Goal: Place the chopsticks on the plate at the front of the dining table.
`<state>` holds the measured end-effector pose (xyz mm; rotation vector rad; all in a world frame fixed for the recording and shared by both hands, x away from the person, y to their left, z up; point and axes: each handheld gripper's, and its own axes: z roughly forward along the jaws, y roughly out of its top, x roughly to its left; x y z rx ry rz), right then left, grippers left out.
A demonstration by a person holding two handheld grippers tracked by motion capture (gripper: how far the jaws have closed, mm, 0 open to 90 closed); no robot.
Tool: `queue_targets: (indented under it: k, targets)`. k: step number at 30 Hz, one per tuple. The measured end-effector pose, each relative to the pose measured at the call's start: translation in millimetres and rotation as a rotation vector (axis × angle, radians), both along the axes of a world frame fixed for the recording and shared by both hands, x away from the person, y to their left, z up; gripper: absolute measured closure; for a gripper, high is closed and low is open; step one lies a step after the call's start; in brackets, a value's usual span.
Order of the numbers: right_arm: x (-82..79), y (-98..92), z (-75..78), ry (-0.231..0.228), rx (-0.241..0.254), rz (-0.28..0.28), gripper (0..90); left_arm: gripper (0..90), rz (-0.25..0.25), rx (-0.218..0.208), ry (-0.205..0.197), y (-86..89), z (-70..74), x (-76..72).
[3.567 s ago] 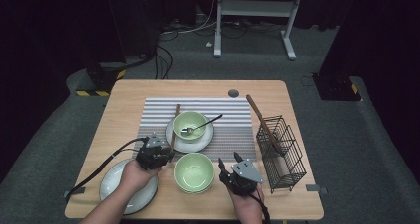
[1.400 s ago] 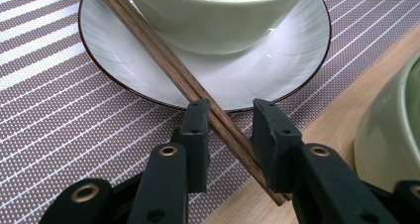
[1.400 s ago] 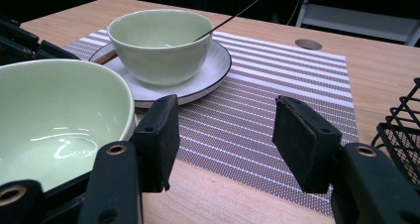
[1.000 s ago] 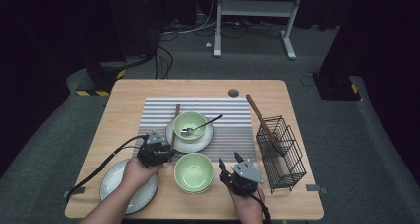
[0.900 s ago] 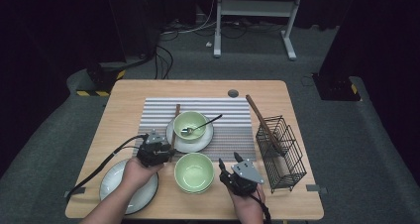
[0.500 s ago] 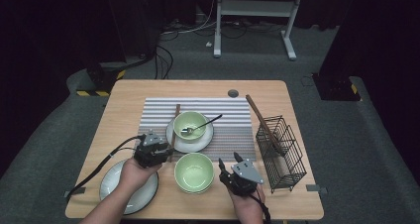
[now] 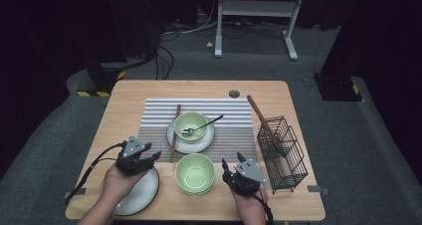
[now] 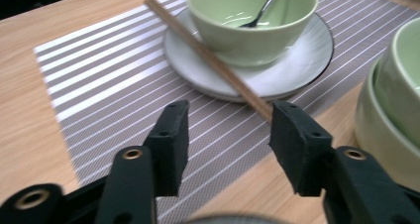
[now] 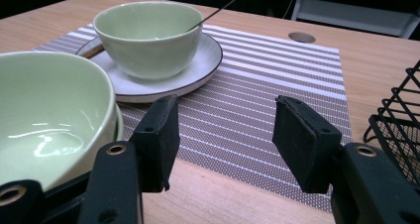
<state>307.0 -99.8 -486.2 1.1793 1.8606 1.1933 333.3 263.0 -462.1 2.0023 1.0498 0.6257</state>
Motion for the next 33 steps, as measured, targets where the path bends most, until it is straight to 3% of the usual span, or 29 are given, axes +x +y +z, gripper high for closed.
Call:
queue_targets:
  k: [4, 7, 12, 15, 18, 19, 21, 27, 33]
  targets:
    - [2.2, -1.2, -2.9, 0.014, -0.007, -0.009, 42.9, 41.3, 0.011, 0.006, -0.002, 11.7, -4.3, -9.1]
    - [7.1, -0.9, -10.2, 0.055, -0.020, -0.013, 41.8, 38.0, 0.037, 0.018, -0.013, 25.7, -7.9, -17.6]
    - [13.4, 1.8, -22.1, 0.114, -0.047, -0.016, 40.7, 31.4, 0.064, 0.037, 0.020, 36.7, -14.9, -19.9]
    - [16.1, 2.8, -27.1, 0.142, -0.059, -0.019, 40.1, 30.5, 0.068, 0.024, 0.011, 39.6, -16.1, -22.6]
    - [23.5, 4.6, -35.9, 0.220, -0.087, -0.019, 37.4, 29.2, 0.053, 0.015, 0.024, 42.4, -16.5, -23.1]
    - [23.5, 4.6, -35.9, 0.220, -0.087, -0.019, 37.4, 29.2, 0.044, 0.035, 0.023, 42.8, -17.1, -23.2]
    - [27.1, 4.8, -36.1, 0.233, -0.087, -0.034, 37.3, 28.9, 0.041, 0.012, 0.045, 46.2, -19.3, -22.5]
    - [33.8, 6.3, -37.9, 0.300, -0.108, -0.045, 35.7, 28.6, 0.031, 0.005, 0.040, 48.2, -18.8, -23.8]
    - [36.4, 6.0, -38.6, 0.323, -0.107, -0.055, 35.1, 28.7, 0.035, -0.015, 0.041, 50.5, -18.7, -24.5]
